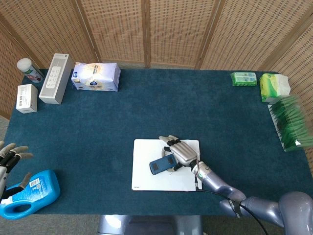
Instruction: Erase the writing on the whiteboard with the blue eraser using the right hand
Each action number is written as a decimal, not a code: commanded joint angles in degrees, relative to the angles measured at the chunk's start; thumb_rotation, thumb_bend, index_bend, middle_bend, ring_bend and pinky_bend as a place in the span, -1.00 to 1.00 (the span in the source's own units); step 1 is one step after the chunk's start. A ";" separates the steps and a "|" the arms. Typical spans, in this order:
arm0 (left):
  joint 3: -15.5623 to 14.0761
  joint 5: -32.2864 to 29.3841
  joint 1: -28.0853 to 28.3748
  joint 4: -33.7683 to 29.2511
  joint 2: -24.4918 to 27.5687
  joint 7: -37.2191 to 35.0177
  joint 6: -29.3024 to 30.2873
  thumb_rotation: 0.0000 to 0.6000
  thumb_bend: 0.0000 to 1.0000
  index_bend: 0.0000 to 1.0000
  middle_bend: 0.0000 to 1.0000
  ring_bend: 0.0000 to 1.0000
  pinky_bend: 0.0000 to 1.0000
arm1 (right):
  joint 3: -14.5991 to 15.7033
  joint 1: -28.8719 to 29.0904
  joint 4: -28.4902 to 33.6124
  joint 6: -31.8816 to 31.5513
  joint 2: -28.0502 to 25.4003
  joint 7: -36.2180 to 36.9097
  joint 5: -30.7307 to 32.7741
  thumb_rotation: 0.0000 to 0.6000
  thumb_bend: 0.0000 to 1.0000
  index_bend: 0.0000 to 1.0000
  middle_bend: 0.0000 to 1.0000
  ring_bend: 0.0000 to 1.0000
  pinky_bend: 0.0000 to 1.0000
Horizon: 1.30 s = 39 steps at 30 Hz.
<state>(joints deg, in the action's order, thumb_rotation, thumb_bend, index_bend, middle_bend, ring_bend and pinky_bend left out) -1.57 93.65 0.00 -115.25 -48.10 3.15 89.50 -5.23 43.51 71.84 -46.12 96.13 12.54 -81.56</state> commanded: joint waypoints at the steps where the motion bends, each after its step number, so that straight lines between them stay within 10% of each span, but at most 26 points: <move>1: 0.03 0.05 0.06 -0.06 0.03 0.04 -0.08 1.00 -0.14 -0.36 -0.48 -0.69 -1.00 | 0.05 -0.17 -0.57 -0.08 -0.04 0.55 0.21 1.00 -0.68 0.56 -0.94 -1.00 -1.00; 23: 0.11 0.96 0.57 -0.15 -0.41 -0.14 -0.52 1.00 -0.14 -0.36 -0.48 -0.69 -1.00 | 2.20 -4.74 3.20 -6.11 -6.29 1.03 -1.54 1.00 -0.68 0.55 -0.94 -1.00 -1.00; 39: -0.16 0.53 -0.26 0.52 0.05 -0.97 0.44 1.00 -0.14 -0.36 -0.48 -0.69 -1.00 | 0.32 -0.47 0.90 -1.31 1.18 -2.55 -0.06 1.00 -0.68 0.56 -0.95 -1.00 -1.00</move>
<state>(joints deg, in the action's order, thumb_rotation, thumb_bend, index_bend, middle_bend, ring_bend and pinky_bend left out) -1.73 94.18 -0.26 -114.73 -48.05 2.18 89.94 -4.90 42.89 72.95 -47.62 97.11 10.05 -81.72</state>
